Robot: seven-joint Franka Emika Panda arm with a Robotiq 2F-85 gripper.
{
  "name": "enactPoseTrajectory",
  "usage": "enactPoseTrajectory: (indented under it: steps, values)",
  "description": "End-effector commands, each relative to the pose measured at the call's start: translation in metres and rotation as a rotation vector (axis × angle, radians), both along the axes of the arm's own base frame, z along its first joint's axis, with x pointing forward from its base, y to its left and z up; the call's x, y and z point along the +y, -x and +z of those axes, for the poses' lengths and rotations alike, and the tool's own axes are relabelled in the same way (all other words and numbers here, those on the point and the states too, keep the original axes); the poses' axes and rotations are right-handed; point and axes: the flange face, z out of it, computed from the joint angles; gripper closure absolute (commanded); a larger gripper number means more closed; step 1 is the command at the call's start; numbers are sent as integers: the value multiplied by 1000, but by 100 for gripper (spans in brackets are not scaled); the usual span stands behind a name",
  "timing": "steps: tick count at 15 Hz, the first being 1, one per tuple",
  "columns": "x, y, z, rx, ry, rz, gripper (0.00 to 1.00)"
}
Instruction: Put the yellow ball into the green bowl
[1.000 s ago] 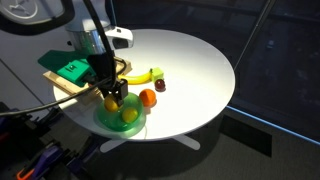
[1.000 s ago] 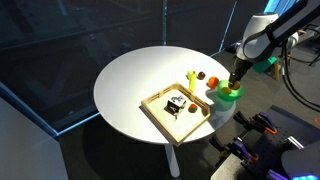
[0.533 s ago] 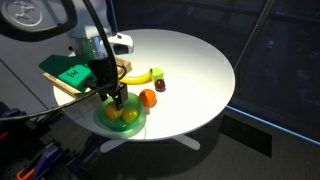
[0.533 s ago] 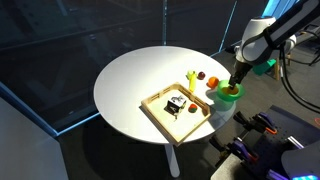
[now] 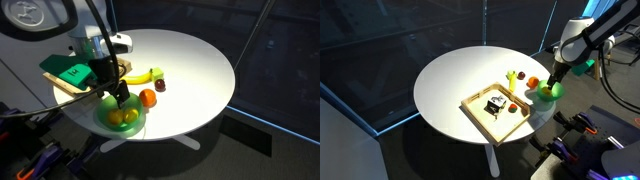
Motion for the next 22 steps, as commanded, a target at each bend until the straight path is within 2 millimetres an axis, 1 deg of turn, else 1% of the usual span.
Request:
enactPoseTrajectory:
  steps: [1,8,11,16,22]
  values:
    - [5,-4,13,-10,3,11,0]
    - [16,-6,36,-23,9,10,0]
    - [26,-11,47,-36,1,25,0]
    - [55,-25,62,-55,-12,63,0]
    - [96,-42,69,-58,-33,75,0]
